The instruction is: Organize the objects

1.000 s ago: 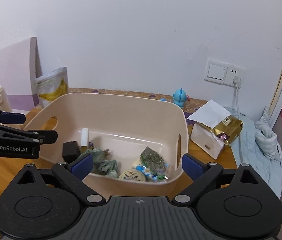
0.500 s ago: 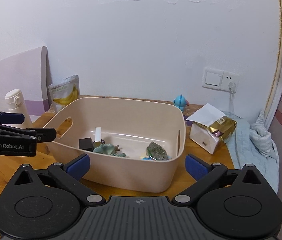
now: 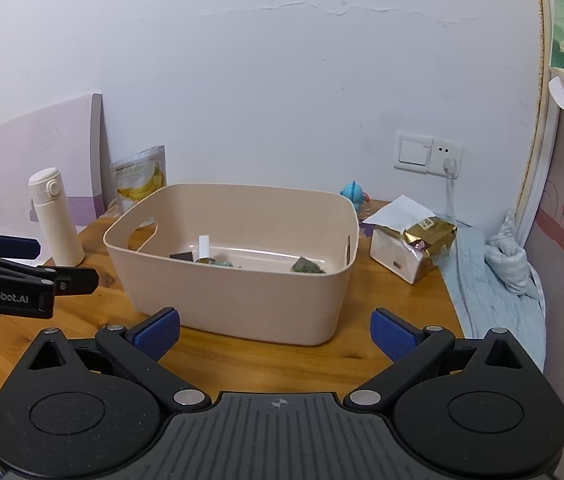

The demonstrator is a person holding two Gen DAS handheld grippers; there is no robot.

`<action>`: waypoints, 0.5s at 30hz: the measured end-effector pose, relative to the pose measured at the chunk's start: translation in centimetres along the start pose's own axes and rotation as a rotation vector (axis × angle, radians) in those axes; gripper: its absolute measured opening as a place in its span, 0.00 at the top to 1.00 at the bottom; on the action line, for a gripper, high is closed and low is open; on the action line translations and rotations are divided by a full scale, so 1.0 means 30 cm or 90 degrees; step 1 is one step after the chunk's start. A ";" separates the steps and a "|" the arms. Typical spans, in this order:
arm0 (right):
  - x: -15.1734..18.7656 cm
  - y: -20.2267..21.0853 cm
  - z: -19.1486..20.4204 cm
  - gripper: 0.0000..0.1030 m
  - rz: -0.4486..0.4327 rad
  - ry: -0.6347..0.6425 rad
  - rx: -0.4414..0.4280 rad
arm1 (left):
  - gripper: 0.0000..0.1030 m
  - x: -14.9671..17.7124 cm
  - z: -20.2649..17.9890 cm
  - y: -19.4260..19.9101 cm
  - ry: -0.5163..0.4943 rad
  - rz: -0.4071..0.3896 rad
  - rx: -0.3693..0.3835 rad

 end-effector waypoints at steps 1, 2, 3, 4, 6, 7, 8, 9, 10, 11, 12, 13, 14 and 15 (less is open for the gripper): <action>0.008 0.009 0.002 0.00 0.001 0.002 0.000 | 0.10 0.007 0.002 0.008 0.001 0.000 0.000; 0.015 0.018 0.005 0.00 0.000 0.002 0.000 | 0.10 0.014 0.002 0.016 0.002 0.000 0.002; 0.020 0.026 0.005 0.00 0.001 0.000 -0.001 | 0.10 0.023 0.001 0.026 0.004 0.001 0.005; 0.026 0.034 0.004 0.00 0.002 -0.002 -0.002 | 0.10 0.030 0.000 0.034 0.005 0.001 0.008; 0.037 0.053 0.008 0.00 0.001 -0.005 -0.002 | 0.10 0.045 -0.003 0.049 0.005 0.003 0.014; 0.043 0.062 0.011 0.00 0.001 -0.004 -0.001 | 0.10 0.052 -0.005 0.056 0.004 0.003 0.015; 0.048 0.071 0.014 0.00 -0.001 -0.002 0.002 | 0.10 0.058 -0.007 0.062 0.003 0.003 0.014; 0.054 0.080 0.018 0.00 -0.002 -0.002 0.004 | 0.10 0.065 -0.007 0.069 0.002 0.003 0.013; 0.058 0.089 0.021 0.00 -0.003 -0.002 0.006 | 0.10 0.071 -0.008 0.077 0.002 0.001 0.012; 0.064 0.098 0.024 0.00 -0.004 -0.002 0.006 | 0.10 0.076 -0.007 0.083 0.002 -0.001 0.013; 0.068 0.104 0.026 0.00 -0.005 -0.004 0.006 | 0.10 0.082 -0.007 0.093 0.003 -0.004 0.014; 0.071 0.111 0.027 0.00 -0.006 -0.006 0.006 | 0.10 0.087 -0.006 0.101 0.005 -0.008 0.016; 0.076 0.119 0.030 0.00 -0.007 -0.008 0.005 | 0.10 0.090 -0.004 0.107 0.007 -0.010 0.018; 0.082 0.127 0.031 0.00 -0.009 -0.008 0.005 | 0.10 0.096 -0.002 0.116 0.009 -0.010 0.020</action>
Point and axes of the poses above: each gripper's, at about its wrist camera, not at the fingertips, and y roughly against the way its jaws point, z to its left, x to its underside, the point moved 6 cm from there along -y, roughly the way its jaws point, and after that the axes turned 3 degrees about y, right-handed, at the moved point
